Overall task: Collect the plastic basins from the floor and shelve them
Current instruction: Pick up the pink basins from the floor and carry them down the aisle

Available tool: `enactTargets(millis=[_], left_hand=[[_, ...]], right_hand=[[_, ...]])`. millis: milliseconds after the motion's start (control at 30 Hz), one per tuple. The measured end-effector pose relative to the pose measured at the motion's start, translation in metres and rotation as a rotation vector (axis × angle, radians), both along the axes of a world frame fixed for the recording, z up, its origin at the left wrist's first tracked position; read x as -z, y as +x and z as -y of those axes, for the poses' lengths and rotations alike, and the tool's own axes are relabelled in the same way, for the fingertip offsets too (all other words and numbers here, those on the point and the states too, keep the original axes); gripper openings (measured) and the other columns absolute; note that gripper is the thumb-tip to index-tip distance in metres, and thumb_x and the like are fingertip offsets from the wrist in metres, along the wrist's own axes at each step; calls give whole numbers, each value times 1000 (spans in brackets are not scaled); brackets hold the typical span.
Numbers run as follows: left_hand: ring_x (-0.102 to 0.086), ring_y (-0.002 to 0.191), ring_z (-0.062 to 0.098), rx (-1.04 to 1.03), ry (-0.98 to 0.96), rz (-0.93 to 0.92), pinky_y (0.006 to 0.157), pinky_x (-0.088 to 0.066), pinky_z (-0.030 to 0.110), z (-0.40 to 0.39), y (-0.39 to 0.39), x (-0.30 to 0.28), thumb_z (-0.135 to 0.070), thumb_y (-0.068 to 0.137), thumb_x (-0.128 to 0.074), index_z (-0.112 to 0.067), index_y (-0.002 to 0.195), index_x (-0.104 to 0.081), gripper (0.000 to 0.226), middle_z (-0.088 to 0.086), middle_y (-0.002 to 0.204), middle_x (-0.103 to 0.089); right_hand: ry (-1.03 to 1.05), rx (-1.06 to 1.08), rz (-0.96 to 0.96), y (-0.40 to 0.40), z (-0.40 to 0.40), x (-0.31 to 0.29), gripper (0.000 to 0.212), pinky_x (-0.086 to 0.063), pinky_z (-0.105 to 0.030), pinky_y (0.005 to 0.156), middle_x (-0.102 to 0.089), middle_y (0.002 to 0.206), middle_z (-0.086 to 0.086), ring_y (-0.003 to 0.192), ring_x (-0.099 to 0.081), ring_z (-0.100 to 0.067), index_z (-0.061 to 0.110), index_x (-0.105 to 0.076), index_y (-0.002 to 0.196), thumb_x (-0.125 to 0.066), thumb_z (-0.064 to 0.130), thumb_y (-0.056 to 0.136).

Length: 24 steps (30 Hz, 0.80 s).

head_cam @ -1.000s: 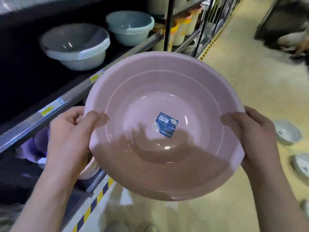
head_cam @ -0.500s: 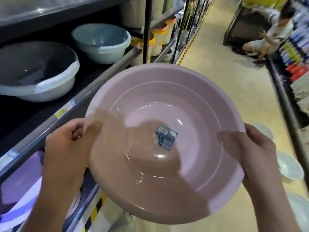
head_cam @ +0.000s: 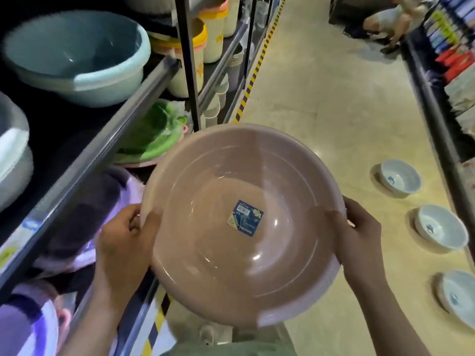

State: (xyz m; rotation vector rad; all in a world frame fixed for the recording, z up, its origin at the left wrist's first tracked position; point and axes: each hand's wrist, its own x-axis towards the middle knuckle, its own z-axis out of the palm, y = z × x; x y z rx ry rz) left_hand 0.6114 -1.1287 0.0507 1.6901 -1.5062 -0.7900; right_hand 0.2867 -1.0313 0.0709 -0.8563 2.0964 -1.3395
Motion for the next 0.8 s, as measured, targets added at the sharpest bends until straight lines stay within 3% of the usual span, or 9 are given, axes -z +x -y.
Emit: enactTargets(millis=[133,233,333,400,500,533,600,700,800], left_hand=[[-47,56,20,-12,91,122,56,-40,28,57,-39,30,-43,86,-56,-10,71,-58,36,9,58,-56],[-42,48,6,-38,158,125,49,-35,31,92,-65,53,-32,94,-61,-15,65,-48,35,-5,51,-48],[-52,54,-7,-51,186,114,49,-37,13,137,-93,82,-25,95,-61,-23,66,-53,30,-24,60,-60],[-58,61,-14,-49,256,83,55,-41,18,166,-106,105,-24,95,-63,-27,73,-59,23,-31,66,-65],[-73,78,7,-32,433,-77,67,-56,36,202,-113,149,-28,93,-67,-28,93,-70,3,-12,81,-77],[-75,87,23,-37,504,-135,75,-59,43,212,-115,166,-25,94,-69,-26,99,-72,6,-3,88,-79],[-73,92,39,-49,584,-182,79,-60,51,232,-118,204,-14,95,-69,-17,102,-73,9,7,89,-79],[-73,87,39,-52,680,-128,80,-59,58,258,-121,267,-13,94,-71,-12,99,-71,6,11,86,-78],[-70,80,26,-37,771,18,79,-56,52,289,-120,342,-41,81,-72,-26,89,-68,17,3,82,-75]], right_hand=[[43,-21,2,-37,67,39,27,-52,-34,63,-74,82,8,68,-66,-14,32,-74,112,-66,22,87],[84,-20,4,-64,114,68,32,-51,-31,63,-73,85,16,70,-65,-12,36,-71,115,-61,36,84],[132,-35,-14,-92,163,104,34,-52,-31,62,-72,81,11,71,-65,-11,44,-68,113,-57,42,82],[174,-53,-64,-106,194,128,34,-52,-31,64,-72,83,12,73,-64,-7,42,-65,116,-55,38,84],[281,-165,-223,-123,230,173,40,-50,-34,67,-66,91,9,74,-62,-15,25,-60,127,-56,34,88],[330,-206,-274,-128,242,189,38,-50,-36,66,-63,90,7,73,-61,-20,20,-58,127,-57,32,91],[413,-264,-324,-134,267,224,31,-53,-39,63,-61,85,7,72,-65,-26,18,-57,123,-61,28,94],[521,-309,-326,-134,292,287,31,-48,-37,59,-60,80,7,74,-66,-30,20,-57,123,-63,26,94],[597,-365,-284,-135,308,371,41,-41,-34,55,-65,85,7,78,-68,-28,20,-53,131,-64,31,93]])
